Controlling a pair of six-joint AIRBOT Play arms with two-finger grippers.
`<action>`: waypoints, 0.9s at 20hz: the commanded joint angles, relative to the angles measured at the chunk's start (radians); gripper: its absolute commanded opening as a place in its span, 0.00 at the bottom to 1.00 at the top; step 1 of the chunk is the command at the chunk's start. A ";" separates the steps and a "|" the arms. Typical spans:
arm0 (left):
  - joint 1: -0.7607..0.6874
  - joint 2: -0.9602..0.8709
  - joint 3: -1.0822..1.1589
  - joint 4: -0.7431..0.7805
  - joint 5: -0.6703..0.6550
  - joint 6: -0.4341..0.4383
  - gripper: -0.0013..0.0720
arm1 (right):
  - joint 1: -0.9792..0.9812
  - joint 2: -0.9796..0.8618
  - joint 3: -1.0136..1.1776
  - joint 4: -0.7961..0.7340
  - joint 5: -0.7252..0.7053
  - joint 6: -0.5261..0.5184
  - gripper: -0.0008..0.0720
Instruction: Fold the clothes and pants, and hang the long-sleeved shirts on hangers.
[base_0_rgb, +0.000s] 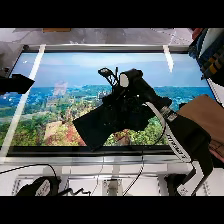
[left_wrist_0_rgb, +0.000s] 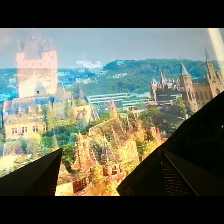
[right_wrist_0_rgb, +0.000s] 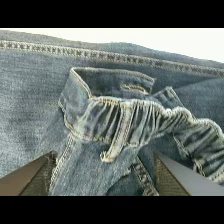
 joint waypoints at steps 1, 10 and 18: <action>0.000 -0.001 0.000 -0.038 -0.004 0.003 0.97 | 0.004 -0.009 0.029 0.003 0.042 0.087 0.98; 0.000 -0.001 0.000 -0.042 -0.008 0.003 0.97 | 0.079 -0.091 0.027 -0.069 -0.021 0.131 0.98; 0.000 -0.001 0.000 -0.042 -0.008 0.003 0.97 | 0.083 -0.151 0.027 -0.171 -0.047 0.173 0.97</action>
